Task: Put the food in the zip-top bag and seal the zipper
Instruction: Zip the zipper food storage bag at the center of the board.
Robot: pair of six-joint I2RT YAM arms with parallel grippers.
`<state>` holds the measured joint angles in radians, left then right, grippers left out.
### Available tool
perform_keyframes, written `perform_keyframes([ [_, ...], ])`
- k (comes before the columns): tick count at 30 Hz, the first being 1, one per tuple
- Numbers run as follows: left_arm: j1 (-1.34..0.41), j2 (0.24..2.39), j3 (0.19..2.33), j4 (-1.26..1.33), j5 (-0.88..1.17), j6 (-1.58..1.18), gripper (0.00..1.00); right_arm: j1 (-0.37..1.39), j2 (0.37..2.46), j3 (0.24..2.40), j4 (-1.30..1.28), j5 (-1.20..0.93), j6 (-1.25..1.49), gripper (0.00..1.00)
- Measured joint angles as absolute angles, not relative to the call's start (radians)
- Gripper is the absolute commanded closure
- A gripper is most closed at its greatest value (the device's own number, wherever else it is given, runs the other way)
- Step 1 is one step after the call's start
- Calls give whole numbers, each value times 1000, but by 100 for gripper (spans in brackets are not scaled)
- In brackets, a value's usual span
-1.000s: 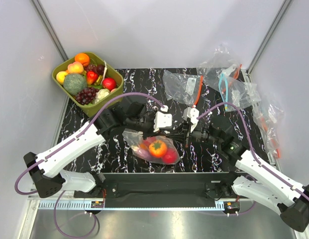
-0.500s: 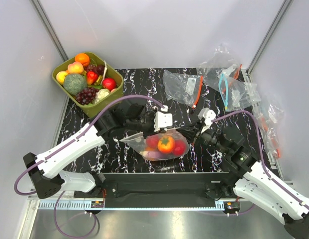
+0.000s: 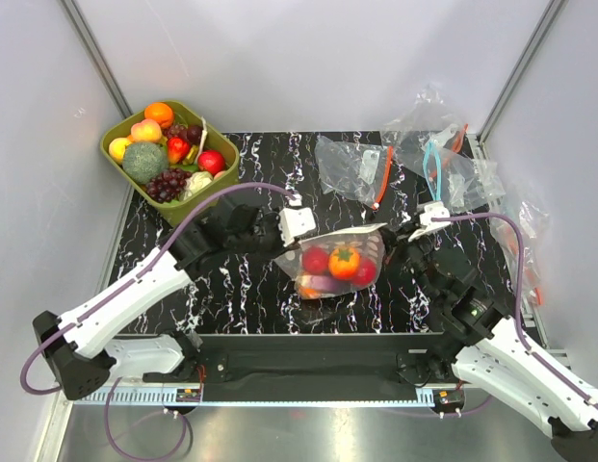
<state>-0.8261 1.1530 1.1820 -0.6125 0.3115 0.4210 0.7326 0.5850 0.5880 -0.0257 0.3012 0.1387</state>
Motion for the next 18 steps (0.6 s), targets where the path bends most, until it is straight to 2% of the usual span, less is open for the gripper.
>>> perform_keyframes([
  [7,-749,1130,1164,-608,281,366,100,732,583,593,-98,564,182,100],
  [13,-719,1130,1143,-566,203,308,100,732,624,619,-113,582,192,100],
  [18,-673,1147,1143,-516,105,242,100,732,765,682,-109,554,191,100],
])
